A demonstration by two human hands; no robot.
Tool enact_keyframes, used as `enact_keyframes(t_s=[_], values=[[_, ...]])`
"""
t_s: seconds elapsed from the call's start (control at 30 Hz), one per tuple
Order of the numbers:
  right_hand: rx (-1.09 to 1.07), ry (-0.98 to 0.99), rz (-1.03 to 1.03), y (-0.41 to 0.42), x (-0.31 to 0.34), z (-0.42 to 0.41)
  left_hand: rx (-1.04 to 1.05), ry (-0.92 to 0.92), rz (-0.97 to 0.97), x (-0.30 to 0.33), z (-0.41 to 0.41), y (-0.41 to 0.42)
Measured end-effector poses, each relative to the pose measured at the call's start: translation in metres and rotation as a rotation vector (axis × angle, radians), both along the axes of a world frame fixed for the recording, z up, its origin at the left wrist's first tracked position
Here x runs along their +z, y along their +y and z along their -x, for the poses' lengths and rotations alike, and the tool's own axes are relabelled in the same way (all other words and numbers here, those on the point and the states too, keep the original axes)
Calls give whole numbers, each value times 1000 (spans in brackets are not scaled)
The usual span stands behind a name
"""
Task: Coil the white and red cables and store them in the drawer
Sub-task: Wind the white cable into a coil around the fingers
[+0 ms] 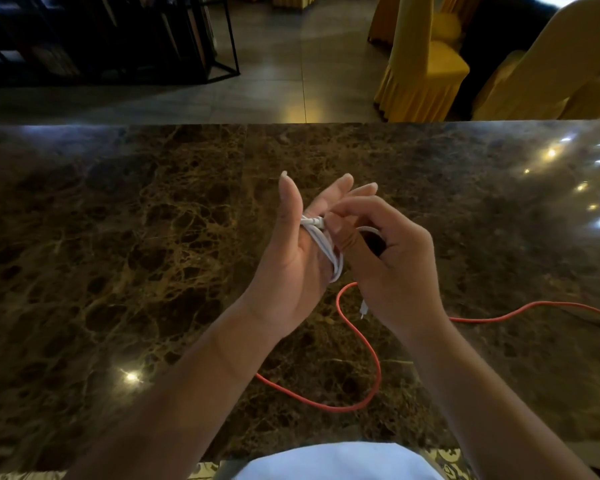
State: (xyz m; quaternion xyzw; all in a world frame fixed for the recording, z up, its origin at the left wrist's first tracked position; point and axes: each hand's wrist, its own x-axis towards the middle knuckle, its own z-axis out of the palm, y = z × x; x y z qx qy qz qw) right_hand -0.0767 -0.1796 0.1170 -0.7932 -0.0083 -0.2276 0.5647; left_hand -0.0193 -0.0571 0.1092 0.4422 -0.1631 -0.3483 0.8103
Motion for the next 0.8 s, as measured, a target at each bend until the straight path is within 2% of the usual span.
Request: enact_keyframes(t_s=[0.17, 0.27, 0.33, 0.43, 0.5, 0.6, 0.67, 0.8], values=[[170, 60, 323, -17, 4, 1, -90, 42, -56, -7, -6, 7], [295, 74, 418, -27, 8, -3, -91, 20, -137, -10, -7, 8], [299, 31, 300, -29, 9, -3, -123, -2, -145, -9, -7, 5], [181, -11, 43, -23, 0, -1, -186, -85, -178, 1, -9, -2], [88, -36, -36, -19, -8, 0, -184, -234, -219, 1, -5, -5], [2, -47, -149, -21, -12, 1, -163, -271, -245, 6, 1, -8], [37, -43, -156, -20, -12, 4, -102, -282, -291, 8, -2, -9], [203, -4, -363, -18, -4, 7, -144, -216, -177, 9, -8, -4]])
